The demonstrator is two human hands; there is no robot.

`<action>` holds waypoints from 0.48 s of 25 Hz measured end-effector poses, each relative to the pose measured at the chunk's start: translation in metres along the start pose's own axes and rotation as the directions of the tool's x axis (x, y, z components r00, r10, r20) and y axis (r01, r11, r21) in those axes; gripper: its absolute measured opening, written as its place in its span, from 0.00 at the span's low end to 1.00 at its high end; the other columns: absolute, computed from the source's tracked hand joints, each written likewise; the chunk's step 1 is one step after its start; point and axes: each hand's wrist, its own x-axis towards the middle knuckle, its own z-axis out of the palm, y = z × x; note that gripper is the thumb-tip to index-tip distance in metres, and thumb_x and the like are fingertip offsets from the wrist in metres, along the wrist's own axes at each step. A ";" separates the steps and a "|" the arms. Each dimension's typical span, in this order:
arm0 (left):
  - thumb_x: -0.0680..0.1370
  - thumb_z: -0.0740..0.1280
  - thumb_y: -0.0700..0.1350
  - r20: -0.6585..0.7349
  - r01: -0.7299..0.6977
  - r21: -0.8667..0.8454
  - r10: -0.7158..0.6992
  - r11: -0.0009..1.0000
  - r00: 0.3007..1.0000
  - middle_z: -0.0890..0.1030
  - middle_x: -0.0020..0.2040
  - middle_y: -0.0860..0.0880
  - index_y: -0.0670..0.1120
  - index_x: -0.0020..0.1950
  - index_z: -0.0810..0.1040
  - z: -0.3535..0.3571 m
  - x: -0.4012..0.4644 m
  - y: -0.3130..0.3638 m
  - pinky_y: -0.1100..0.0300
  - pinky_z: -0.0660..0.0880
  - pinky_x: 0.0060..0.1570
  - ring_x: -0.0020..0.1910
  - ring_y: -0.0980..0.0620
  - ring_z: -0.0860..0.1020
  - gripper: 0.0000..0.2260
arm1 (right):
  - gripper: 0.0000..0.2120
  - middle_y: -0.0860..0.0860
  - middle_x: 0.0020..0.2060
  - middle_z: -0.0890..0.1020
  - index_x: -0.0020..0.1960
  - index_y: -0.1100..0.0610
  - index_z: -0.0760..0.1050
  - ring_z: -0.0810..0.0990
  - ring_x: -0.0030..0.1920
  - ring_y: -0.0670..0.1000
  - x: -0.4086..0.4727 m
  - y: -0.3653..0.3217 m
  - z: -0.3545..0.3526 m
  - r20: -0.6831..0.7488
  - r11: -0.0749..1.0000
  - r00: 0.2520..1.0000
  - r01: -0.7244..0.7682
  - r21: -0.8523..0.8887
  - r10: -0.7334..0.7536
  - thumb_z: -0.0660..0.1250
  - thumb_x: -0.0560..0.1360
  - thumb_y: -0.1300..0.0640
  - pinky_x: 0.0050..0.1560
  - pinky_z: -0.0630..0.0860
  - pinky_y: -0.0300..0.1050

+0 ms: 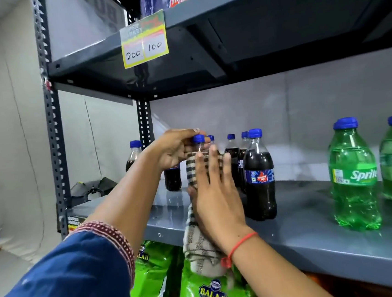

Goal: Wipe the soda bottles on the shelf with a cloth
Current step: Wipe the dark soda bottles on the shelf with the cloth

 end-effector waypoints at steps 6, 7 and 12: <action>0.75 0.62 0.43 0.025 0.028 0.041 -0.029 0.999 0.999 0.85 0.42 0.45 0.40 0.48 0.80 -0.002 0.001 0.002 0.60 0.78 0.47 0.40 0.52 0.82 0.09 | 0.34 0.52 0.59 0.20 0.63 0.54 0.22 0.18 0.58 0.58 0.019 -0.003 0.012 0.019 0.994 0.998 0.061 -0.093 -0.059 0.51 0.80 0.55 0.70 0.36 0.58; 0.74 0.63 0.43 0.014 0.032 0.048 -0.033 0.998 0.999 0.84 0.44 0.45 0.40 0.49 0.80 -0.002 0.000 0.003 0.61 0.78 0.45 0.40 0.52 0.82 0.09 | 0.33 0.52 0.60 0.21 0.65 0.55 0.24 0.19 0.59 0.58 0.020 -0.004 0.012 0.013 0.993 0.998 0.068 -0.094 -0.067 0.51 0.80 0.56 0.70 0.36 0.58; 0.76 0.61 0.42 0.036 0.044 0.045 -0.046 0.998 0.998 0.85 0.41 0.44 0.38 0.49 0.78 0.000 -0.005 0.006 0.58 0.78 0.48 0.41 0.50 0.83 0.10 | 0.31 0.53 0.72 0.33 0.72 0.57 0.36 0.26 0.67 0.59 0.007 -0.005 0.019 -0.014 0.983 0.992 0.126 -0.130 -0.129 0.53 0.78 0.58 0.70 0.40 0.59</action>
